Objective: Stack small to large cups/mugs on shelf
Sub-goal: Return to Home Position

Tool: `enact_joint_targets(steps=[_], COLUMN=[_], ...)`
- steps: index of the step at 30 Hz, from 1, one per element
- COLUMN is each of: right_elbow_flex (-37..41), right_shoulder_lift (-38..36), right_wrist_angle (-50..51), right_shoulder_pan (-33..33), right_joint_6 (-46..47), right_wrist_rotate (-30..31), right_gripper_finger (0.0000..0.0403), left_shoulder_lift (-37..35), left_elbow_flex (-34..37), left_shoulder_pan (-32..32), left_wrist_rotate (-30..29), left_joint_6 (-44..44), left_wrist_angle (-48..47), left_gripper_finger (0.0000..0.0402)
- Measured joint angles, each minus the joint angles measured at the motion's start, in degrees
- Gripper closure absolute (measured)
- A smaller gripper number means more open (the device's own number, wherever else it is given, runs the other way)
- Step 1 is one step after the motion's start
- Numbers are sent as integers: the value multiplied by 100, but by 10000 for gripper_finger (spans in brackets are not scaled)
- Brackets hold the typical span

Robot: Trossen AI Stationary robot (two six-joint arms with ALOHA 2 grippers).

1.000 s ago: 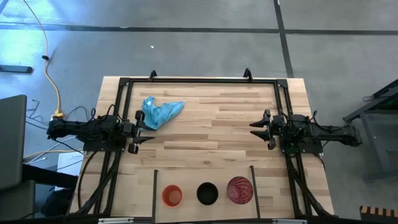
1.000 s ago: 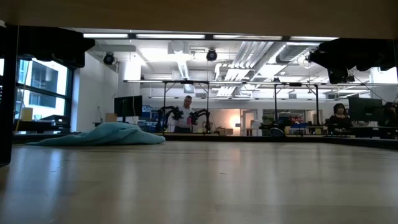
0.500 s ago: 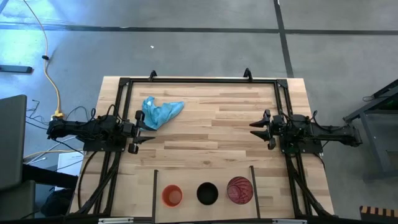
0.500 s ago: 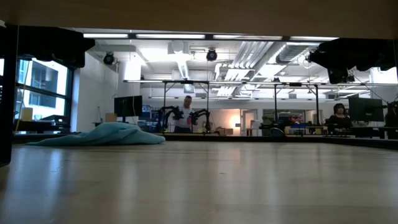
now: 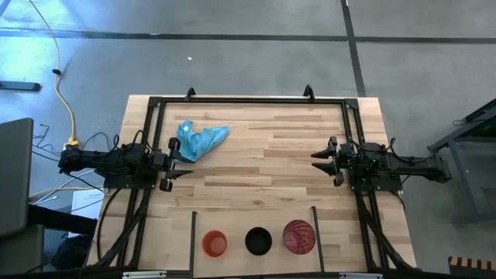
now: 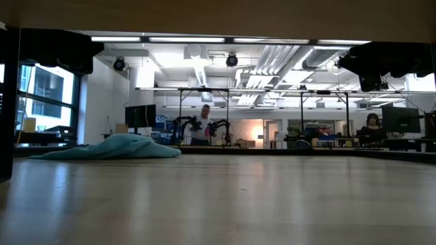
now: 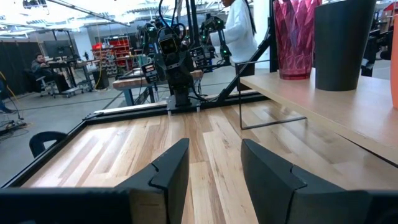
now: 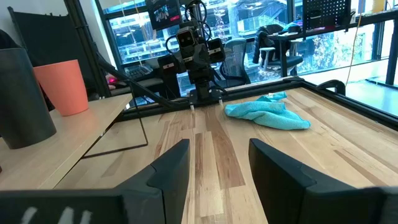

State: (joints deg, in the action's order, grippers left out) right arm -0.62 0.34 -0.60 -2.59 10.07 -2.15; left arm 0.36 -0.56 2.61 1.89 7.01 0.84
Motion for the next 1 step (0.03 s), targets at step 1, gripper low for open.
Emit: enact_joint_targets(steps=[1], right_elbow_flex=[0], right_shoulder_lift=[0], right_wrist_angle=[0], right_shoulder_pan=[0], right_joint_6=[0], right_wrist_rotate=[0], right_gripper_finger=[245], left_shoulder_lift=[-1], left_elbow_flex=[0], left_shoulder_pan=[0], left_wrist_rotate=[0], left_joint_6=[0], left_wrist_angle=[2], left_gripper_finger=[268])
